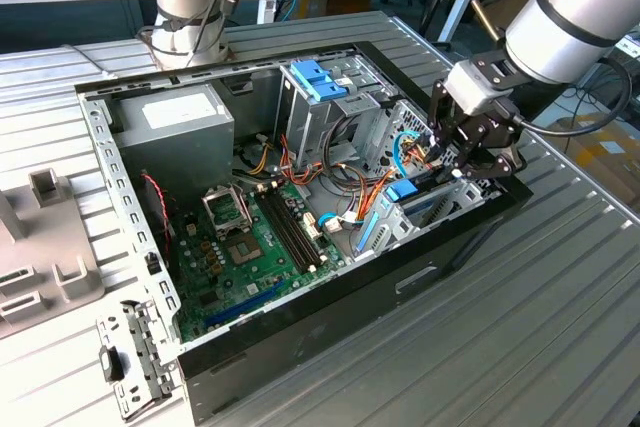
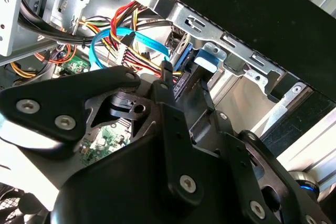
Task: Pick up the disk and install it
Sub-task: 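Insert the first disk wire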
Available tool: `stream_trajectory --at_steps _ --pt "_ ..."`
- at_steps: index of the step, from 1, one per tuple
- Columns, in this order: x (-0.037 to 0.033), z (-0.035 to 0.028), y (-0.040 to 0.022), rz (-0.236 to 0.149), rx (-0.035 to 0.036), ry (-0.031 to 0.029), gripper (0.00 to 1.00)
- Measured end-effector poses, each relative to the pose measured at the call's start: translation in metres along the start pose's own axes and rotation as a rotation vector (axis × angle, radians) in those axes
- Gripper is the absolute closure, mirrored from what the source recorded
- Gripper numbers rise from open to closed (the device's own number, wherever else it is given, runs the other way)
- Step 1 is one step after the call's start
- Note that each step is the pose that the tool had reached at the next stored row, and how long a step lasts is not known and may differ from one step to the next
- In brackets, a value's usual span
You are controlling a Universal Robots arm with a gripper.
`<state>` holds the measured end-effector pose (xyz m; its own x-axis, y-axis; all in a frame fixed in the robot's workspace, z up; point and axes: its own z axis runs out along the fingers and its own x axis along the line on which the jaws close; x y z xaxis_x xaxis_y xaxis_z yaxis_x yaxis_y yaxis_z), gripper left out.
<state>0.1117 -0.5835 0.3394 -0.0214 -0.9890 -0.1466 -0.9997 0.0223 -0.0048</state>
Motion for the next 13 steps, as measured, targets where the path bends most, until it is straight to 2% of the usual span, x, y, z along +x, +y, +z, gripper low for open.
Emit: stream_trajectory --at_steps 9,13 --pt "-0.0025 -0.0169 -0.0001 0.000 0.0000 -0.0018 0.63" --pt "-0.0046 -0.0170 -0.0001 0.000 -0.0002 -0.0064 0.65"
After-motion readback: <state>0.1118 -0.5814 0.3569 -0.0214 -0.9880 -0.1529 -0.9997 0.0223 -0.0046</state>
